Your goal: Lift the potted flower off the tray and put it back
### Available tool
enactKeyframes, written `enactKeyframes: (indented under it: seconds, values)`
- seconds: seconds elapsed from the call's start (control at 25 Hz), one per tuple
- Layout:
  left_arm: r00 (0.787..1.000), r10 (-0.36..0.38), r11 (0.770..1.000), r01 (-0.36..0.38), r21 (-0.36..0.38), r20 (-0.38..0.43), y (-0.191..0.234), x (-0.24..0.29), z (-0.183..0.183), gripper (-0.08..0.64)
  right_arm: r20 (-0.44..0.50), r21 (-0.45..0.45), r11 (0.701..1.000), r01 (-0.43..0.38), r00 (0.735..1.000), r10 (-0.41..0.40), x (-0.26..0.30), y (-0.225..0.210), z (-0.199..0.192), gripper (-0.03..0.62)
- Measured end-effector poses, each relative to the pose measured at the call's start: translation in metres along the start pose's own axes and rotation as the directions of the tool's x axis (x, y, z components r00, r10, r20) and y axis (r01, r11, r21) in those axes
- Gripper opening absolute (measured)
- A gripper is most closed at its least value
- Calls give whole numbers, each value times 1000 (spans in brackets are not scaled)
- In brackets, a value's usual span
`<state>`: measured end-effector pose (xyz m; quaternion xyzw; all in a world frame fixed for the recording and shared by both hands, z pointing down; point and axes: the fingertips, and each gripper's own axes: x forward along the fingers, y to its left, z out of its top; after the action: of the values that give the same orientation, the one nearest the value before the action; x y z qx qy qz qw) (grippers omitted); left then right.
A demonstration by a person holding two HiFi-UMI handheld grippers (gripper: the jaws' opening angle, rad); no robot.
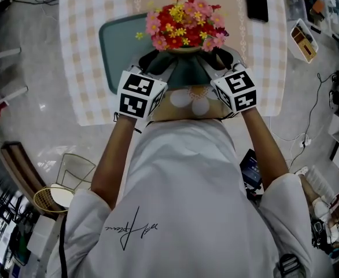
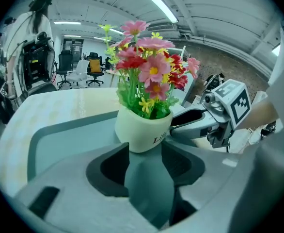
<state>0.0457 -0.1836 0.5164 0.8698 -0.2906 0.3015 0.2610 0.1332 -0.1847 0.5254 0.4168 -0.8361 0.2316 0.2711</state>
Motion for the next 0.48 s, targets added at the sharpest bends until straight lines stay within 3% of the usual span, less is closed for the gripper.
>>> enactKeyframes:
  seconds: [0.28, 0.48]
  values:
    - [1000, -13, 1000, 13, 10, 8, -12, -7, -4, 195, 34, 29, 999, 28, 999, -29, -8, 13, 2, 145]
    - [999, -28, 1000, 28, -11, 21, -22, -14, -12, 148, 51, 44, 998, 41, 998, -44, -17, 22, 2, 67]
